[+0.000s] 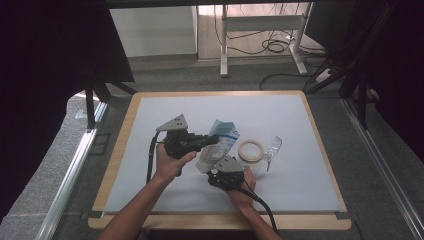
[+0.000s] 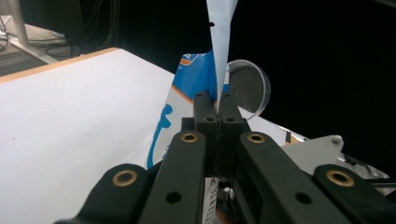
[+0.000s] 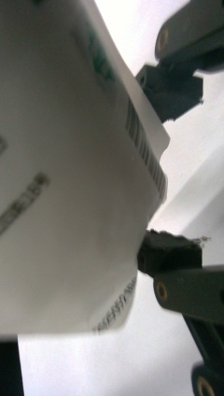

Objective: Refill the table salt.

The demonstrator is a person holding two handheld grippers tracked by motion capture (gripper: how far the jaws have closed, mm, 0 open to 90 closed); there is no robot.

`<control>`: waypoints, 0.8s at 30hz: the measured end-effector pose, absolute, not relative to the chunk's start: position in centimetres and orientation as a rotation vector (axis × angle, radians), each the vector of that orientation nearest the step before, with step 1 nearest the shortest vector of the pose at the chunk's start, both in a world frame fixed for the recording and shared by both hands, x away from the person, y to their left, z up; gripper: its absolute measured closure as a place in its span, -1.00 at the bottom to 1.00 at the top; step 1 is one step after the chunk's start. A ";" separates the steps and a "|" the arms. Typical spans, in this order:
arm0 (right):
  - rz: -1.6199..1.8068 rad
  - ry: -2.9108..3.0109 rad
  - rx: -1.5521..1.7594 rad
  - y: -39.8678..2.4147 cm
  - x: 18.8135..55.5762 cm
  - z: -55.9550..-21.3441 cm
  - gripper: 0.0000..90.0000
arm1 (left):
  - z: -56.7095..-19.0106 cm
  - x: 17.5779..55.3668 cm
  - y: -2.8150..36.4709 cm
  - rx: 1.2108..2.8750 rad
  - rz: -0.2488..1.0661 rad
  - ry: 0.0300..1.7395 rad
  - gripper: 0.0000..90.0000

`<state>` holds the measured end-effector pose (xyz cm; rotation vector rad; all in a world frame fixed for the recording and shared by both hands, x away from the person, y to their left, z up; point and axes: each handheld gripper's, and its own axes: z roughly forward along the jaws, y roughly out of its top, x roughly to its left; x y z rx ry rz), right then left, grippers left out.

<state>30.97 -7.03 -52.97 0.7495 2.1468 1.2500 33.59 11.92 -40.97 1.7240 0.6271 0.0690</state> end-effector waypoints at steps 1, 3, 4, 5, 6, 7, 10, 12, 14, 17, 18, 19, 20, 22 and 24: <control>1.260 2.151 0.751 -7.0 31.0 -53.0 -0.06 | -41.0 33.7 11.9 1.721 0.064 0.630 1.00; 1.277 2.159 0.761 -7.2 31.0 -53.0 0.01 | -41.1 34.0 11.9 1.721 0.062 0.636 1.00; 1.279 2.162 0.762 -7.3 31.0 -53.0 0.03 | -41.1 34.1 11.8 1.721 0.061 0.638 1.00; 1.280 2.169 0.762 -7.3 31.0 -53.0 0.05 | -41.2 34.2 11.7 1.721 0.060 0.642 1.00; 1.289 2.180 0.760 -7.4 31.0 -53.0 0.05 | -41.2 34.3 11.6 1.725 0.057 0.639 1.00; 1.290 2.187 0.765 -7.5 31.0 -52.9 0.06 | -41.2 34.5 11.5 1.728 0.057 0.640 1.00; 1.297 2.202 0.775 -7.6 30.9 -52.9 0.08 | -41.2 34.8 10.9 1.737 0.058 0.643 1.00; 1.306 2.213 0.787 -7.7 30.9 -52.9 0.09 | -41.2 35.0 10.6 1.743 0.060 0.642 1.00; 1.321 2.220 0.801 -7.9 30.9 -53.0 0.10 | -41.3 35.3 10.3 1.747 0.055 0.643 1.00; 1.331 2.231 0.812 -8.1 30.9 -53.0 0.11 | -41.4 35.6 9.9 1.753 0.051 0.645 1.00; 1.332 2.234 0.818 -8.2 30.9 -53.1 0.11 | -41.5 35.6 9.7 1.757 0.050 0.645 1.00; 1.342 2.242 0.835 -8.2 30.9 -53.1 0.12 | -41.6 35.7 9.6 1.757 0.048 0.647 1.00; 1.344 2.247 0.839 -8.3 30.8 -53.1 0.12 | -41.6 35.7 9.5 1.759 0.047 0.646 1.00; 1.353 2.252 0.844 -8.4 30.8 -53.2 0.12 | -41.7 35.8 9.3 1.765 0.049 0.645 1.00; 1.363 2.259 0.849 -8.5 30.7 -53.3 0.13 | -41.7 35.9 9.1 1.770 0.046 0.645 1.00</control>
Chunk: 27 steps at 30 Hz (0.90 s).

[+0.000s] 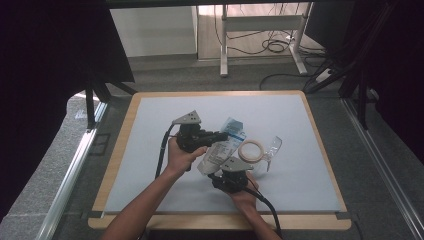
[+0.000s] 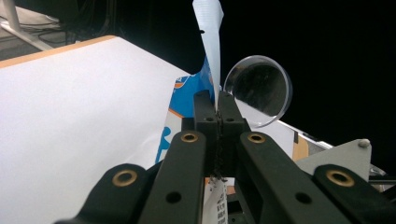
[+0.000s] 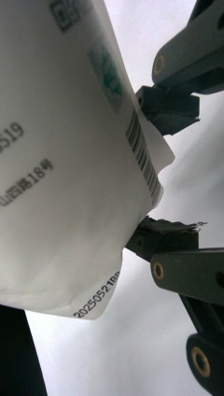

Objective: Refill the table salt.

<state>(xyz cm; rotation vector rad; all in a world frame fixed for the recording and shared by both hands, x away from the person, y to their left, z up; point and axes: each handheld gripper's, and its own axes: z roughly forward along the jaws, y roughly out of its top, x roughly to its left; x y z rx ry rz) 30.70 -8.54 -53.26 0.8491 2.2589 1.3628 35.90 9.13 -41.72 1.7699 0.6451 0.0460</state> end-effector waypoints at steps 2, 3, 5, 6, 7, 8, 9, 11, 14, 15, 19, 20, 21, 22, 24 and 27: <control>1.367 2.265 0.854 -8.7 30.6 -53.3 0.13 | -41.8 36.0 9.0 1.775 0.043 0.645 1.00; 1.369 2.268 0.856 -8.7 30.5 -53.3 0.14 | -41.8 36.0 8.9 1.777 0.046 0.645 1.00; 1.373 2.274 0.860 -8.8 30.4 -53.3 0.14 | -41.8 36.0 8.8 1.783 0.048 0.644 1.00; 1.377 2.274 0.861 -8.8 30.4 -53.3 0.14 | -41.8 36.0 8.7 1.787 0.051 0.643 1.00; 1.382 2.276 0.865 -8.9 30.3 -53.3 0.14 | -41.8 36.1 8.7 1.788 0.055 0.645 1.00; 1.384 2.277 0.867 -8.9 30.3 -53.3 0.14 | -41.8 36.1 8.6 1.789 0.053 0.645 1.00; 1.386 2.280 0.868 -8.9 30.2 -53.3 0.14 | -41.8 36.2 8.6 1.790 0.050 0.645 1.00; 1.386 2.282 0.865 -9.0 30.2 -53.3 0.14 | -41.9 36.2 8.5 1.798 0.050 0.646 1.00; 1.388 2.289 0.873 -9.0 30.0 -53.4 0.14 | -42.0 36.3 8.3 1.807 0.053 0.649 1.00; 1.388 2.291 0.872 -9.0 29.9 -53.4 0.14 | -42.0 36.3 8.3 1.809 0.052 0.648 1.00; 1.399 2.290 0.876 -9.1 29.7 -53.4 0.14 | -42.1 36.4 8.0 1.828 0.062 0.646 1.00; 1.397 2.292 0.873 -9.2 29.7 -53.4 0.14 | -42.1 36.4 7.9 1.832 0.064 0.646 1.00; 1.396 2.294 0.873 -9.2 29.7 -53.4 0.14 | -42.1 36.4 7.8 1.835 0.064 0.646 1.00; 1.398 2.294 0.877 -9.2 29.6 -53.4 0.14 | -42.1 36.3 7.7 1.837 0.065 0.646 1.00; 1.404 2.295 0.883 -9.2 29.6 -53.4 0.14 | -42.2 36.3 7.4 1.842 0.069 0.647 1.00; 1.407 2.293 0.882 -9.2 29.6 -53.3 0.14 | -42.3 36.3 7.1 1.849 0.077 0.647 1.00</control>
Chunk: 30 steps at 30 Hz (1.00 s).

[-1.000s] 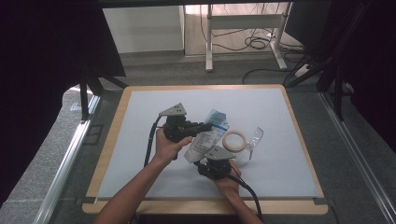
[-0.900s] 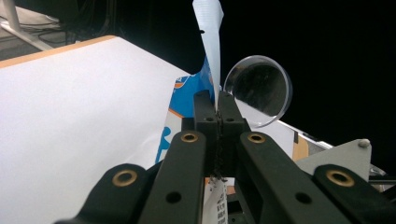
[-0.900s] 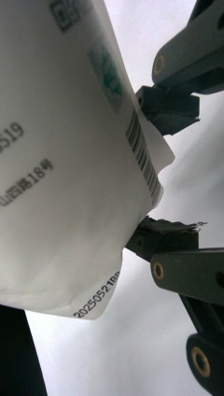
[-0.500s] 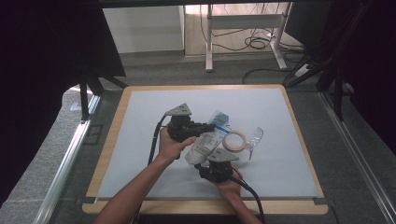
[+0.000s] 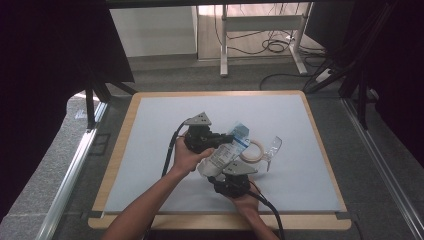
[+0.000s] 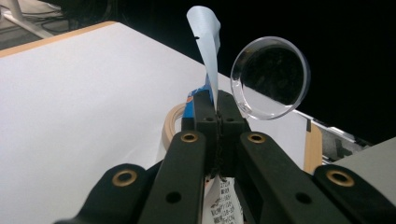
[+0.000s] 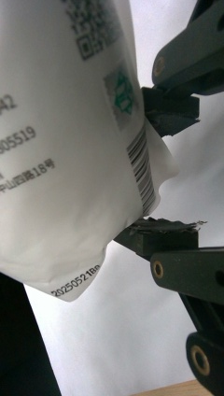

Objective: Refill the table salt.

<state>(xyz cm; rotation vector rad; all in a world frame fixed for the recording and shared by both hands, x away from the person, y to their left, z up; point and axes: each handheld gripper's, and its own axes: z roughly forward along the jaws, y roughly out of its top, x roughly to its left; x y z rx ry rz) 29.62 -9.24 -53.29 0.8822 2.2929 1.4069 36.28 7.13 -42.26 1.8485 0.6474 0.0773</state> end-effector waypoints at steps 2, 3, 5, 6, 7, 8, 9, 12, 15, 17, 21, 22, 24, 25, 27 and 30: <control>1.415 2.288 0.887 -9.3 29.7 -53.3 0.14 | -42.3 36.3 7.0 1.845 0.076 0.654 1.00; 1.417 2.287 0.892 -9.3 29.7 -53.3 0.14 | -42.3 36.3 7.0 1.845 0.074 0.653 1.00; 1.414 2.283 0.899 -9.4 29.8 -53.4 0.14 | -42.3 36.2 6.9 1.841 0.082 0.649 1.00; 1.413 2.277 0.896 -9.4 29.9 -53.4 0.14 | -42.2 36.0 6.9 1.839 0.081 0.643 1.00; 1.412 2.274 0.894 -9.4 29.9 -53.4 0.14 | -42.1 35.9 6.9 1.834 0.076 0.638 1.00; 1.405 2.269 0.889 -9.4 29.9 -53.4 0.14 | -42.1 35.6 6.9 1.824 0.072 0.630 1.00; 1.398 2.262 0.887 -9.4 30.0 -53.4 0.12 | -42.0 35.3 7.0 1.820 0.073 0.623 1.00; 1.386 2.241 0.882 -9.2 30.2 -53.3 0.07 | -41.8 34.6 7.3 1.810 0.075 0.610 1.00; 1.356 2.214 0.859 -8.7 30.2 -53.3 -0.04 | -41.8 34.4 7.7 1.791 0.057 0.612 1.00; 1.348 2.197 0.858 -8.4 30.3 -53.4 -0.11 | -41.7 34.3 7.9 1.785 0.063 0.615 1.00; 1.346 2.171 0.880 -8.1 30.7 -53.4 -0.14 | -41.5 34.1 8.1 1.780 0.069 0.612 1.00; 1.345 2.164 0.880 -8.1 30.7 -53.4 -0.15 | -41.5 34.1 8.2 1.777 0.070 0.611 1.00; 1.339 2.151 0.898 -8.0 30.8 -53.4 -0.19 | -41.5 34.1 8.2 1.774 0.071 0.611 1.00; 1.332 2.146 0.910 -7.9 30.9 -53.4 -0.22 | -41.5 34.1 8.2 1.773 0.069 0.611 1.00; 1.322 2.136 0.945 -7.9 31.0 -53.4 -0.25 | -41.4 34.0 8.2 1.772 0.067 0.608 1.00; 1.323 2.129 0.948 -7.9 31.0 -53.4 -0.26 | -41.4 33.9 8.1 1.775 0.073 0.603 1.00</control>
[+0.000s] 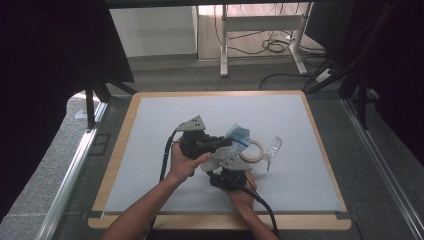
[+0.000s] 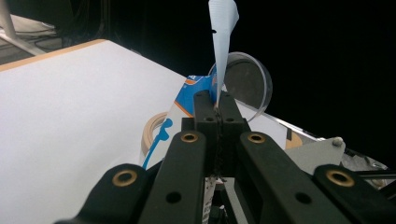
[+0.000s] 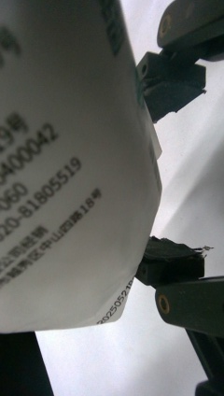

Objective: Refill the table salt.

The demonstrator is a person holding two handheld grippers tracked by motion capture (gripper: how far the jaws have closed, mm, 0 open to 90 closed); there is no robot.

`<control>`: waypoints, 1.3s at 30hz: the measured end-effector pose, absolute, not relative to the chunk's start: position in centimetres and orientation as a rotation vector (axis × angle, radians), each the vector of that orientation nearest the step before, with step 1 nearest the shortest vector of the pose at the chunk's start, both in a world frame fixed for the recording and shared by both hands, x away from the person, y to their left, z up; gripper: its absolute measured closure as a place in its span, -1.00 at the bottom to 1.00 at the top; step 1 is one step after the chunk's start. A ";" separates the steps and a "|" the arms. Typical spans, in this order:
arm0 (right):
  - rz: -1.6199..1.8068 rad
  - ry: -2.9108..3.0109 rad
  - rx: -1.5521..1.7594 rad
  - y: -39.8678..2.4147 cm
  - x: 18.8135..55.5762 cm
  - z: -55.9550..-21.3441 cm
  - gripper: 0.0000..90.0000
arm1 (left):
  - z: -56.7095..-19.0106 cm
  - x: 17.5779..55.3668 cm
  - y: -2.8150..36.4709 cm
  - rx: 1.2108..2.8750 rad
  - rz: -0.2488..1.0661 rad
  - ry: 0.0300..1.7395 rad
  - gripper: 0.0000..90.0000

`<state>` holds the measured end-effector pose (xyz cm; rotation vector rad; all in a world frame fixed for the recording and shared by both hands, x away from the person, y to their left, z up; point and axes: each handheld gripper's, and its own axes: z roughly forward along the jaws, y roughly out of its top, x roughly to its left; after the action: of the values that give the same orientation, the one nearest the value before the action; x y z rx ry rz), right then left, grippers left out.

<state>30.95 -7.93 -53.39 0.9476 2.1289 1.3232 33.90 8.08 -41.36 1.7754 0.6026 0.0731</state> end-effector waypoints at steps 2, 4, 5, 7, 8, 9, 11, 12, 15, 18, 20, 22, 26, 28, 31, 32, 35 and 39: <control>1.315 2.130 0.951 -7.9 30.9 -53.4 -0.29 | -41.3 33.8 8.1 1.775 0.074 0.600 1.00; 1.316 2.135 0.952 -7.9 31.0 -53.4 -0.31 | -41.3 33.8 8.1 1.774 0.070 0.599 1.00; 1.319 2.134 0.951 -7.9 31.0 -53.4 -0.31 | -41.3 33.8 8.1 1.774 0.071 0.600 1.00; 1.321 2.131 0.901 -7.8 30.8 -53.4 -0.28 | -41.3 33.8 8.0 1.777 0.075 0.602 1.00; 1.321 2.131 0.901 -7.8 30.8 -53.4 -0.28 | -41.3 33.9 7.9 1.781 0.075 0.604 1.00; 1.314 2.129 0.874 -7.8 30.6 -53.4 -0.23 | -41.4 34.0 7.9 1.784 0.074 0.608 1.00; 1.306 2.131 0.828 -7.6 30.3 -53.4 -0.18 | -41.5 34.3 7.8 1.790 0.064 0.610 1.00; 1.306 2.136 0.823 -7.6 30.3 -53.4 -0.15 | -41.6 34.4 7.7 1.789 0.063 0.611 1.00; 1.329 2.155 0.824 -7.8 30.4 -53.4 -0.06 | -41.6 34.8 7.5 1.796 0.057 0.615 1.00; 1.340 2.170 0.828 -8.0 30.5 -53.4 -0.01 | -41.6 35.1 7.2 1.807 0.059 0.621 1.00; 1.356 2.184 0.849 -8.1 30.5 -53.3 0.02 | -41.6 35.4 7.0 1.815 0.061 0.624 1.00; 1.371 2.196 0.854 -8.3 30.5 -53.3 0.03 | -41.7 35.6 6.8 1.825 0.062 0.626 1.00; 1.411 2.212 0.884 -8.6 30.5 -53.2 0.04 | -41.7 36.0 6.4 1.834 0.065 0.629 1.00; 1.432 2.223 0.895 -8.7 30.5 -53.2 0.05 | -41.6 36.2 6.3 1.841 0.065 0.630 1.00; 1.461 2.238 0.911 -8.8 30.4 -53.1 0.06 | -41.6 36.4 6.2 1.852 0.069 0.636 1.00; 1.477 2.243 0.915 -8.8 30.3 -53.0 0.06 | -41.6 36.5 6.2 1.853 0.068 0.639 1.00; 1.503 2.255 0.922 -8.9 30.2 -52.9 0.07 | -41.6 36.6 6.1 1.861 0.066 0.642 1.00; 1.526 2.262 0.928 -8.9 30.2 -52.9 0.08 | -41.5 36.7 5.9 1.871 0.066 0.641 1.00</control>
<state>30.17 -8.88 -52.86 0.9279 2.2615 1.5259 36.71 5.86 -41.50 1.8707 0.6413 0.0664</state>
